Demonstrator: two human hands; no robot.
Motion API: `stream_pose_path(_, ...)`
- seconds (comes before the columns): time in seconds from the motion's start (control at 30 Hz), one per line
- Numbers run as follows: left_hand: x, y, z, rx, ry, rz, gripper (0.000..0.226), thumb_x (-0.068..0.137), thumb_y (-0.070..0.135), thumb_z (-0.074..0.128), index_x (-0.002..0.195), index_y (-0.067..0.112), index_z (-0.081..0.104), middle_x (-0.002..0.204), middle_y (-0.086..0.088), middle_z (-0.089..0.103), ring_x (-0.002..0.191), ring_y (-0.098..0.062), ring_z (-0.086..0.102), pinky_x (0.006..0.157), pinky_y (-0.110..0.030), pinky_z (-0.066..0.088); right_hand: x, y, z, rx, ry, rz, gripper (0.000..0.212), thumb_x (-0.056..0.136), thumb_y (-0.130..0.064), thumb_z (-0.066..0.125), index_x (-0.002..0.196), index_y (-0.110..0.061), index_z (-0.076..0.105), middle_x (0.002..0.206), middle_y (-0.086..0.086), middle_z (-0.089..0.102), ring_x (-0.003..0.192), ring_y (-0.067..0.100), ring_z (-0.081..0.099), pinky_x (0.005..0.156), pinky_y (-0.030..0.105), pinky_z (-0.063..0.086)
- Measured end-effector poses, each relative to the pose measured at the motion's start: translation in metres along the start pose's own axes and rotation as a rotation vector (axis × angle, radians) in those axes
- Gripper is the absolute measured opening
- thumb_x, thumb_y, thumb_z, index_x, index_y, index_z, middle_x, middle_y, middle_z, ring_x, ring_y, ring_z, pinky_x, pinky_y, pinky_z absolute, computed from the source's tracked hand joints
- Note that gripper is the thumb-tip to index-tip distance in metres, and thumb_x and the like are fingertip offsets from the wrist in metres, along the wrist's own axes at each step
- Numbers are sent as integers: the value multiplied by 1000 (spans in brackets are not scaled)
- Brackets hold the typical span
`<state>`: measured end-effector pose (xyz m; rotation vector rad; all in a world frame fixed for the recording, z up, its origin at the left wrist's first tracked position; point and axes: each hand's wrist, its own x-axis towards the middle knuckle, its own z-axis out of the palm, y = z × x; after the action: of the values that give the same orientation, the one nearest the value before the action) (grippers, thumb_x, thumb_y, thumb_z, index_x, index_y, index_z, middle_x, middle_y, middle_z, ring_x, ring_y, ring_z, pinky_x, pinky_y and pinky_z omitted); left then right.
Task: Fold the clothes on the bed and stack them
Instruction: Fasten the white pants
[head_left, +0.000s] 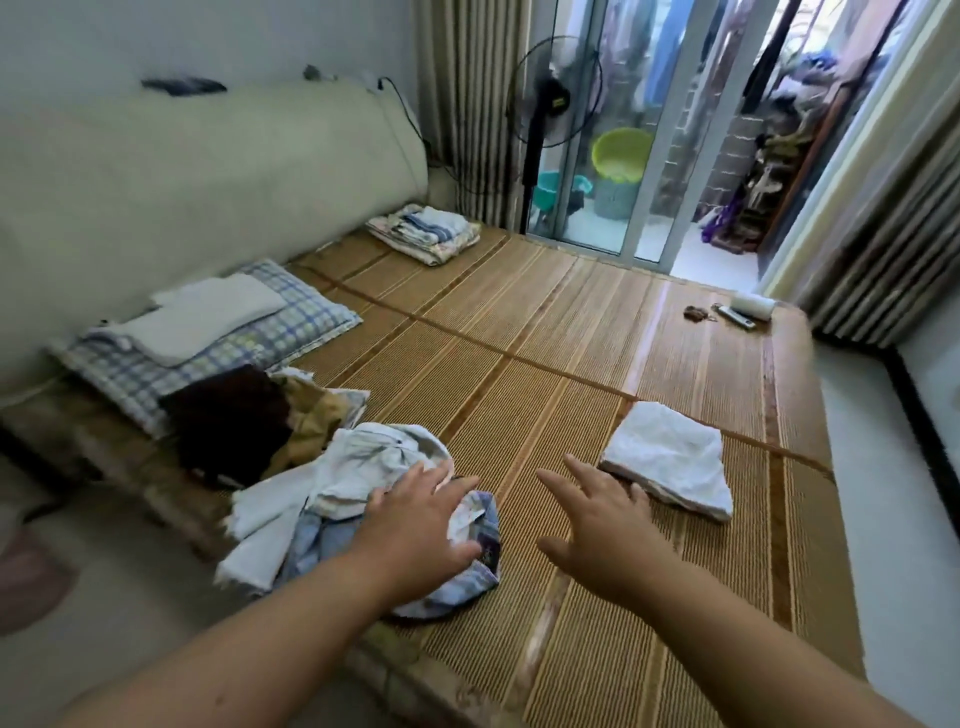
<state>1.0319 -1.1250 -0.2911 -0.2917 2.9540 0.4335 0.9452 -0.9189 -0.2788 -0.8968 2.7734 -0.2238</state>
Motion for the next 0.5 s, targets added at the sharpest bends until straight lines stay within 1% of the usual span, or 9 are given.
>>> stream_pose_path(0.13, -24, -45, -19, -28, 48, -96, 72, 83, 60, 52, 146, 43, 22, 157, 9, 18, 145, -15, 10, 114, -49, 16, 21, -40, -2, -23, -51, -95, 72, 86, -58, 53, 146, -47, 16, 161, -6, 10, 147, 19, 11, 114, 60, 2)
stream_pose_path(0.27, -32, -101, -30, -96, 63, -178, 70, 83, 59, 51, 146, 43, 24, 155, 11, 23, 143, -16, 17, 114, -50, 19, 54, -82, 4, -39, -81, -149, 71, 85, -58, 54, 145, -47, 20, 159, -9, 16, 145, 19, 20, 113, 60, 5)
stream_pose_path(0.4, -15, -165, -32, -107, 49, -210, 72, 79, 62, 51, 144, 44, 27, 153, 13, 28, 142, -15, 21, 113, -51, 21, 99, -124, 23, -28, -99, -161, 72, 84, -60, 55, 145, -47, 20, 157, -11, 21, 142, 17, 26, 112, 62, 6)
stream_pose_path(0.5, 14, -212, -36, -106, 1, -190, 73, 79, 63, 53, 144, 45, 26, 152, 13, 28, 142, -14, 19, 112, -49, 21, 143, -147, 38, -10, -115, -116, 72, 83, -60, 54, 145, -46, 20, 156, -13, 23, 140, 16, 30, 113, 62, 8)
